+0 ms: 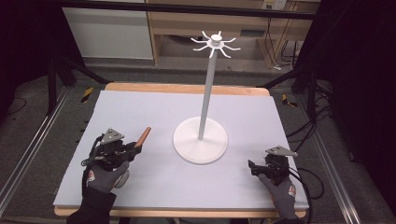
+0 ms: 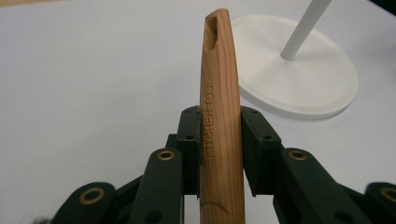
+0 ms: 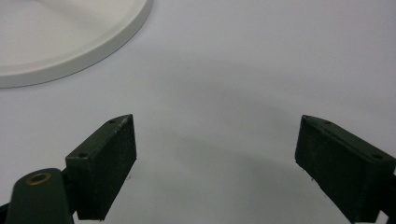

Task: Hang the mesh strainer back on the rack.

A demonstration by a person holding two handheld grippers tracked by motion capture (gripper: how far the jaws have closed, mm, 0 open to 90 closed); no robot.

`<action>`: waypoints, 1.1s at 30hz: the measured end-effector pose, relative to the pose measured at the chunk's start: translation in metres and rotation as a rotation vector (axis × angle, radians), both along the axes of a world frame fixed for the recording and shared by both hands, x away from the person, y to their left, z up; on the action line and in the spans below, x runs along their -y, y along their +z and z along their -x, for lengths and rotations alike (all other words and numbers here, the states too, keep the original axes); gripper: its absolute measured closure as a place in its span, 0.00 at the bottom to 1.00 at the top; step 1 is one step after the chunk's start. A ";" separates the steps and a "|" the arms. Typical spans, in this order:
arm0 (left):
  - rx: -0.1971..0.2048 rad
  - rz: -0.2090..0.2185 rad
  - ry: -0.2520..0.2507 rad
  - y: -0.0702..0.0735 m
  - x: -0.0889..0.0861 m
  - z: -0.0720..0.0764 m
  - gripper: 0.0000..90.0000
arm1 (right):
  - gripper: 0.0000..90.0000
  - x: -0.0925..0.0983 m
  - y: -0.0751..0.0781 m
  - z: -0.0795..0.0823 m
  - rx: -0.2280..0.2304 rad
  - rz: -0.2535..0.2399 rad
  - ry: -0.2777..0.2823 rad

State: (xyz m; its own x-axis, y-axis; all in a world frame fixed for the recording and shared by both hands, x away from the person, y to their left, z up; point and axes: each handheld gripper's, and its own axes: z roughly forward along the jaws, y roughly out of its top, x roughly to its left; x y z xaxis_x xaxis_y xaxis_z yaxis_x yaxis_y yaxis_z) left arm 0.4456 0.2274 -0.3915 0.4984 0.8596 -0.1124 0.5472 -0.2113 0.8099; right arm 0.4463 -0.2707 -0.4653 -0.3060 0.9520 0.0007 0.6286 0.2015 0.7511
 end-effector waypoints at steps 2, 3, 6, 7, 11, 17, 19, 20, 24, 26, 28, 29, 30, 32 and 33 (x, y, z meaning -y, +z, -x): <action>0.014 0.009 0.000 0.004 0.000 0.002 0.78 | 0.14 0.000 0.000 0.000 0.001 0.001 0.000; 0.022 0.017 0.001 0.005 0.000 0.003 0.78 | 0.14 0.000 0.000 0.000 0.001 0.001 0.001; 0.046 0.028 0.000 0.010 0.000 0.006 0.78 | 0.14 0.000 0.000 0.000 -0.003 0.001 0.003; 0.047 0.033 -0.001 0.011 0.001 0.006 0.78 | 0.14 -0.001 0.000 0.000 -0.003 0.000 0.003; 0.075 0.043 0.000 0.017 0.004 0.009 0.78 | 0.14 0.000 0.000 0.000 0.002 0.005 0.004; 0.117 0.067 -0.012 0.029 0.010 0.012 0.78 | 0.14 0.000 0.000 0.001 0.005 0.003 0.008; 0.121 0.070 -0.014 0.031 0.011 0.012 0.78 | 0.14 0.000 0.000 0.001 0.007 0.002 0.009; 0.135 0.075 -0.018 0.035 0.012 0.014 0.78 | 0.14 -0.001 0.000 0.001 0.006 0.002 0.007; 0.168 0.096 -0.017 0.044 0.011 0.016 0.78 | 0.14 -0.001 -0.001 0.000 0.006 -0.001 0.010; 0.188 0.112 -0.014 0.049 0.010 0.016 0.78 | 0.14 -0.001 -0.001 0.000 0.007 -0.001 0.012; 0.210 0.129 -0.013 0.055 0.009 0.016 0.78 | 0.14 0.000 0.000 0.000 0.009 0.000 0.013; 0.221 0.139 -0.012 0.057 0.009 0.016 0.78 | 0.14 0.000 0.000 0.000 0.009 0.001 0.013; 0.229 0.145 -0.013 0.060 0.010 0.016 0.78 | 0.14 0.000 0.000 0.000 0.010 0.002 0.013; 0.245 0.153 -0.014 0.066 0.012 0.015 0.78 | 0.14 0.000 0.000 0.000 0.008 0.003 0.012; 0.253 0.153 -0.015 0.069 0.013 0.015 0.78 | 0.14 0.000 -0.001 0.000 0.008 0.004 0.010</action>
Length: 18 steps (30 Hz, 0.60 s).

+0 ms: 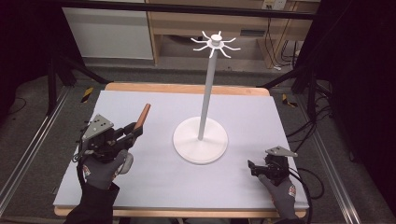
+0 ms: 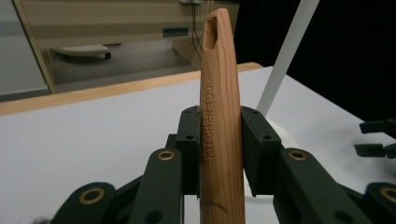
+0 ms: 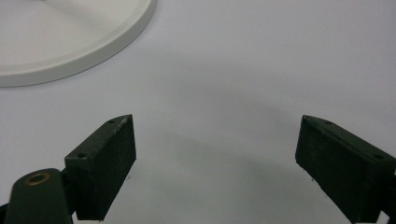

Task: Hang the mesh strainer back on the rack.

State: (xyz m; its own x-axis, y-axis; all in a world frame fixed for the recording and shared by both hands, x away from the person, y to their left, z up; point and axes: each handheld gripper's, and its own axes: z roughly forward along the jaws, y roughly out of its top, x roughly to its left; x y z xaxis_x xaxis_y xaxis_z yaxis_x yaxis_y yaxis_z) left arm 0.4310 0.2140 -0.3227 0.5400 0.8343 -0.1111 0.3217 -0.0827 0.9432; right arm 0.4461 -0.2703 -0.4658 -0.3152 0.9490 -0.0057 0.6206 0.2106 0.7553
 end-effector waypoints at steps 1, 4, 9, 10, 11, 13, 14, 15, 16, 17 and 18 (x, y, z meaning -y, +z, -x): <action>0.009 0.005 -0.001 0.003 0.002 0.000 0.78 | 0.14 0.000 0.000 0.000 0.000 -0.001 0.001; 0.046 0.015 0.000 0.014 0.006 0.000 0.78 | 0.14 0.000 0.000 0.000 -0.001 0.000 0.001; 0.081 0.036 -0.009 0.030 0.014 -0.003 0.78 | 0.14 0.000 0.000 0.000 -0.001 0.005 0.001; 0.085 0.036 -0.011 0.033 0.015 -0.005 0.78 | 0.14 0.000 0.000 0.000 -0.001 0.006 0.002; 0.088 0.041 -0.016 0.036 0.017 -0.006 0.78 | 0.14 0.000 -0.001 0.000 0.000 0.008 0.003; 0.094 0.047 -0.017 0.038 0.018 -0.007 0.78 | 0.14 -0.001 -0.001 0.000 -0.002 0.004 0.000; 0.099 0.052 -0.020 0.041 0.019 -0.008 0.78 | 0.14 -0.001 -0.001 0.000 -0.002 0.005 -0.001; 0.111 0.062 -0.024 0.045 0.022 -0.009 0.78 | 0.14 -0.001 -0.001 0.000 -0.003 0.005 -0.001; 0.116 0.067 -0.026 0.047 0.024 -0.009 0.78 | 0.14 -0.001 -0.001 0.000 -0.002 0.006 0.000; 0.123 0.070 -0.026 0.049 0.025 -0.009 0.78 | 0.14 0.000 -0.001 0.000 0.000 0.005 0.005; 0.130 0.072 -0.027 0.051 0.027 -0.009 0.78 | 0.14 0.000 -0.001 0.001 0.001 0.005 0.005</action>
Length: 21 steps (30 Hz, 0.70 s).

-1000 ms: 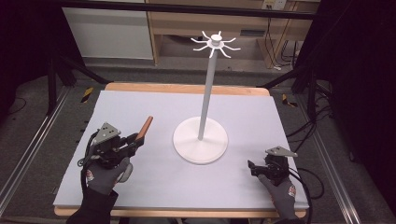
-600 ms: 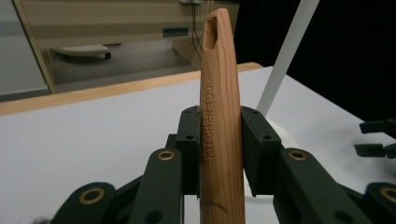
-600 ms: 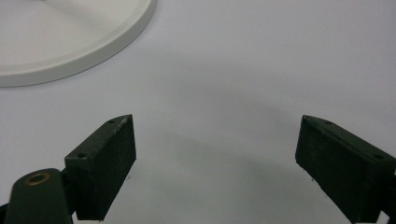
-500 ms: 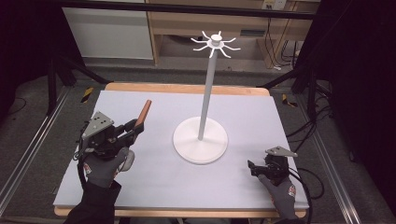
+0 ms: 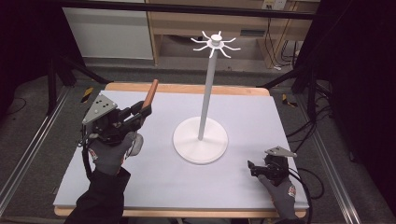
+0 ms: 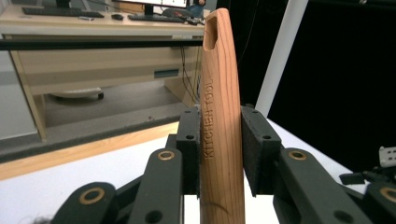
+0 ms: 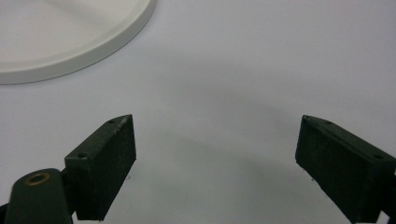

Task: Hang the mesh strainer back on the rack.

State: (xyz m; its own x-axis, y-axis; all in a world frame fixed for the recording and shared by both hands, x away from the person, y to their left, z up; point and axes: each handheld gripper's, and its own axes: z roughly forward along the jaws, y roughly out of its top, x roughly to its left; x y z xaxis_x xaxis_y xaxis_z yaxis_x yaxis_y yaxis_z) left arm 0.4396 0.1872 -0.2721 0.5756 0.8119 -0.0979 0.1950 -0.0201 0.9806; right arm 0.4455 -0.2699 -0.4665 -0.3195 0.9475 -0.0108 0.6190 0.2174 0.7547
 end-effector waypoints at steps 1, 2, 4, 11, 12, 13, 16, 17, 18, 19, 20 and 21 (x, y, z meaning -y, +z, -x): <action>0.007 0.003 -0.002 0.002 0.001 0.000 0.78 | 0.14 0.000 0.000 0.000 0.000 -0.001 0.000; 0.014 0.006 -0.003 0.004 0.002 0.001 0.78 | 0.14 0.000 0.000 0.000 0.000 -0.001 0.000; 0.020 0.009 -0.005 0.006 0.003 0.001 0.78 | 0.14 0.000 0.000 0.000 -0.001 0.001 -0.002; 0.046 0.014 -0.014 0.015 0.012 0.001 0.78 | 0.14 0.000 0.000 0.000 -0.001 0.000 0.001; 0.052 0.016 -0.016 0.017 0.014 0.000 0.78 | 0.14 0.000 0.000 0.000 -0.001 0.000 0.001; 0.055 0.018 -0.017 0.019 0.015 0.000 0.78 | 0.14 0.000 0.000 0.000 -0.003 -0.002 0.000; 0.061 0.022 -0.020 0.022 0.017 0.000 0.78 | 0.14 0.000 0.000 0.000 -0.005 -0.001 0.000; 0.063 0.024 -0.022 0.024 0.018 0.000 0.78 | 0.14 0.000 0.000 0.000 -0.006 -0.002 0.000; 0.072 0.026 -0.025 0.027 0.020 0.000 0.78 | 0.14 0.000 0.000 0.000 -0.004 0.000 -0.003; 0.072 0.026 -0.025 0.027 0.020 0.000 0.78 | 0.14 0.000 0.000 0.000 -0.004 0.000 -0.003; 0.081 0.030 -0.030 0.031 0.022 0.000 0.78 | 0.14 0.000 0.000 0.000 -0.002 -0.002 0.002; 0.088 0.032 -0.030 0.033 0.024 0.001 0.78 | 0.14 0.000 0.000 0.000 -0.003 -0.002 -0.002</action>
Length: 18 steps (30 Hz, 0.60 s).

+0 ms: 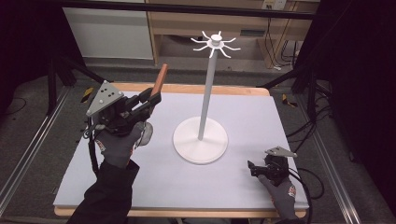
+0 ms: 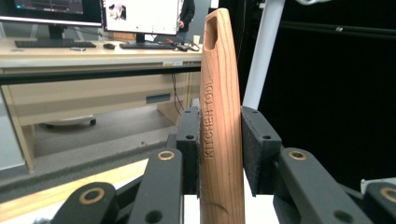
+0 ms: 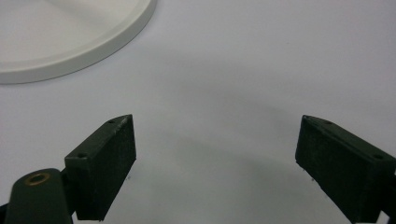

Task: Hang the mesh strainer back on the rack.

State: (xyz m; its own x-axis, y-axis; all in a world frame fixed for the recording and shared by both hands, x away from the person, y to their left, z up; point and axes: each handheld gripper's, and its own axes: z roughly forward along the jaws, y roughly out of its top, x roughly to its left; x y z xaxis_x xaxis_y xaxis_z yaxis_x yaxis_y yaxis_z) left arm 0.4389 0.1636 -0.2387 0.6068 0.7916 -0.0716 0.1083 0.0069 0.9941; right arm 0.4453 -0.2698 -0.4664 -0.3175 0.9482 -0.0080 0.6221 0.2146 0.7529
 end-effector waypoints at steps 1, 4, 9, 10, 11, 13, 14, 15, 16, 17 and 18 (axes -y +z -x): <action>0.005 0.002 -0.004 0.002 0.001 0.000 0.78 | 0.14 0.000 0.000 0.000 0.000 0.000 0.000; 0.020 0.003 -0.009 0.009 0.004 0.001 0.78 | 0.14 0.000 0.000 0.000 0.002 -0.002 0.005; 0.030 0.003 -0.016 0.017 0.010 0.001 0.78 | 0.14 0.000 0.000 0.000 0.000 -0.006 0.001; 0.030 0.003 -0.016 0.017 0.010 0.001 0.78 | 0.14 0.000 0.000 0.000 0.000 -0.006 0.001; 0.033 0.004 -0.017 0.018 0.011 0.000 0.78 | 0.14 0.000 0.000 0.000 -0.001 -0.004 0.001; 0.035 0.005 -0.017 0.020 0.013 -0.001 0.78 | 0.14 0.000 0.000 0.000 -0.001 -0.004 -0.001; 0.037 0.008 -0.017 0.022 0.014 -0.002 0.78 | 0.14 0.000 0.000 0.000 0.000 -0.004 0.001; 0.040 0.008 -0.020 0.024 0.015 -0.002 0.78 | 0.14 0.000 0.000 -0.001 0.000 -0.004 0.001; 0.041 0.011 -0.019 0.025 0.017 -0.003 0.78 | 0.14 0.000 0.000 -0.001 0.001 -0.004 0.000; 0.041 0.011 -0.019 0.025 0.017 -0.003 0.78 | 0.14 0.000 0.000 -0.001 0.001 -0.004 0.000; 0.049 0.009 -0.016 0.027 0.018 -0.004 0.78 | 0.14 0.000 0.000 -0.001 0.000 -0.003 -0.002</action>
State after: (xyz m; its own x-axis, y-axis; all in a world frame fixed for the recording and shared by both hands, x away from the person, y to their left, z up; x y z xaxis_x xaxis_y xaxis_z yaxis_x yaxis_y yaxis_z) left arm 0.4426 0.1460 -0.2122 0.6226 0.7810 -0.0484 0.0598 0.0142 0.9981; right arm 0.4461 -0.2701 -0.4664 -0.3158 0.9488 -0.0054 0.6222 0.2114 0.7538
